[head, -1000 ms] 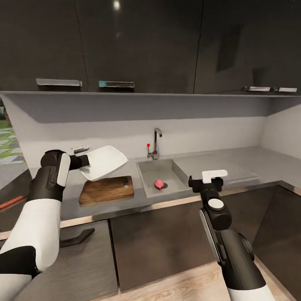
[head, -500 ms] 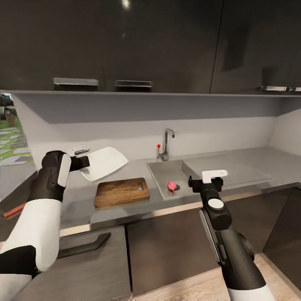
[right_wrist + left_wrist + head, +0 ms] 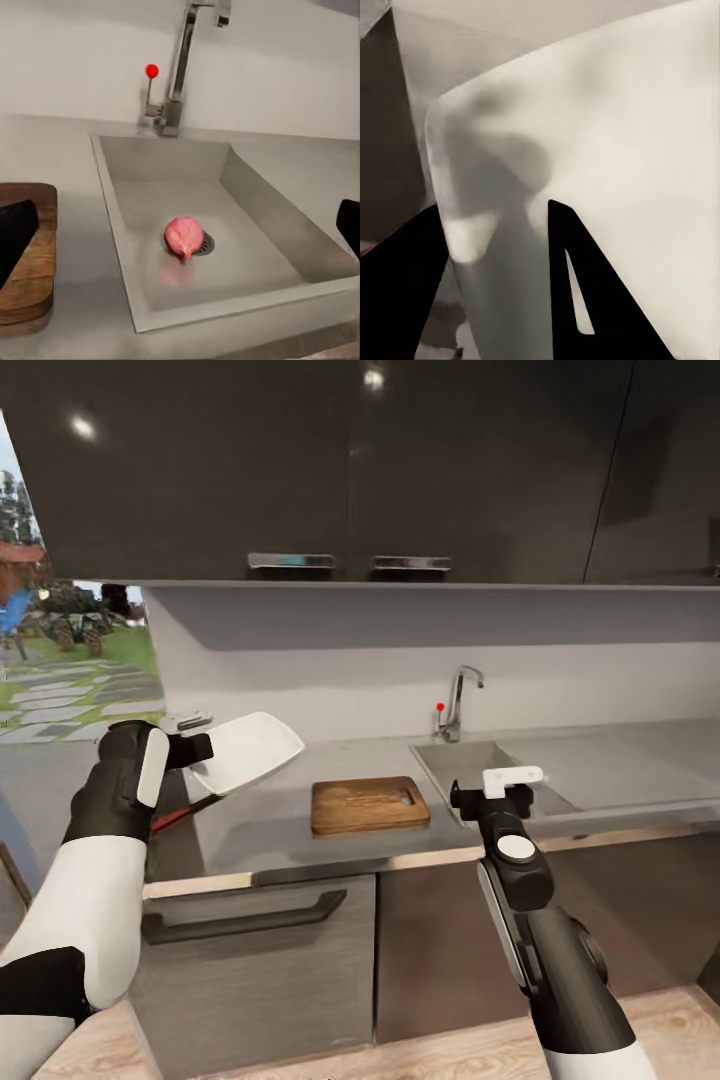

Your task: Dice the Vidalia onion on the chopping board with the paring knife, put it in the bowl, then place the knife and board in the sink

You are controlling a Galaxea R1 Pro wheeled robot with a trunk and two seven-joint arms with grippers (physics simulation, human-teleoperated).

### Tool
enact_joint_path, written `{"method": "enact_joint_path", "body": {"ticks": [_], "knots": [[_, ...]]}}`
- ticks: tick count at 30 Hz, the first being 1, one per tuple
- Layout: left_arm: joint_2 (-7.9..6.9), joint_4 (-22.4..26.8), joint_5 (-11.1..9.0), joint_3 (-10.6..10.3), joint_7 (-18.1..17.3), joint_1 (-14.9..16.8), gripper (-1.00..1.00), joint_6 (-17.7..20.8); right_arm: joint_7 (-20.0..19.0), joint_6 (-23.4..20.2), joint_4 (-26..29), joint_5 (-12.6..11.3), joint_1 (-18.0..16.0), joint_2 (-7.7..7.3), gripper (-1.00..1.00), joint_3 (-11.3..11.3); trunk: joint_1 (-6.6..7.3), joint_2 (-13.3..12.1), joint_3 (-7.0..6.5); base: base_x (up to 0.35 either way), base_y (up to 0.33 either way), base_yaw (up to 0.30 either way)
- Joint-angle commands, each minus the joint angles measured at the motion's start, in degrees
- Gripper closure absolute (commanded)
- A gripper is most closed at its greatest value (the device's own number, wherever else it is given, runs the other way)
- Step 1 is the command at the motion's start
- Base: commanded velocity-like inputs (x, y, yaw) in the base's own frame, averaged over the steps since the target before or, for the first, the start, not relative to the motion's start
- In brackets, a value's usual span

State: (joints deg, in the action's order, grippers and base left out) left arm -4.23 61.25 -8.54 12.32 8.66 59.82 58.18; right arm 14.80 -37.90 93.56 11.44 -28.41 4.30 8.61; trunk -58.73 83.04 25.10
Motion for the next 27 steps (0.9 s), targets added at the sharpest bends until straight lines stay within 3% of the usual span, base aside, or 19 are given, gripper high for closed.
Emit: {"method": "enact_joint_path", "body": {"ticks": [1,17,27], "knots": [[-0.17,0.0,-0.8,0.0,0.5,0.0,1.0,0.2,0.1,-0.4,0.0,0.3,-0.1,0.01,-1.0,0.1,0.0,0.0,0.07,-0.008,0.251,0.277],[-0.5,-1.2,-0.8,0.0,0.5,0.0,1.0,0.1,0.1,-0.4,0.0,0.3,-0.1,-0.02,-1.0,0.1,0.0,0.0,0.07,0.142,0.162,0.276],[-0.43,-3.2,-0.8,0.0,0.5,0.0,1.0,0.0,0.1,-0.4,0.0,0.3,-0.1,-0.08,-1.0,0.2,0.0,0.0,0.07,0.242,-0.013,0.048]]}}
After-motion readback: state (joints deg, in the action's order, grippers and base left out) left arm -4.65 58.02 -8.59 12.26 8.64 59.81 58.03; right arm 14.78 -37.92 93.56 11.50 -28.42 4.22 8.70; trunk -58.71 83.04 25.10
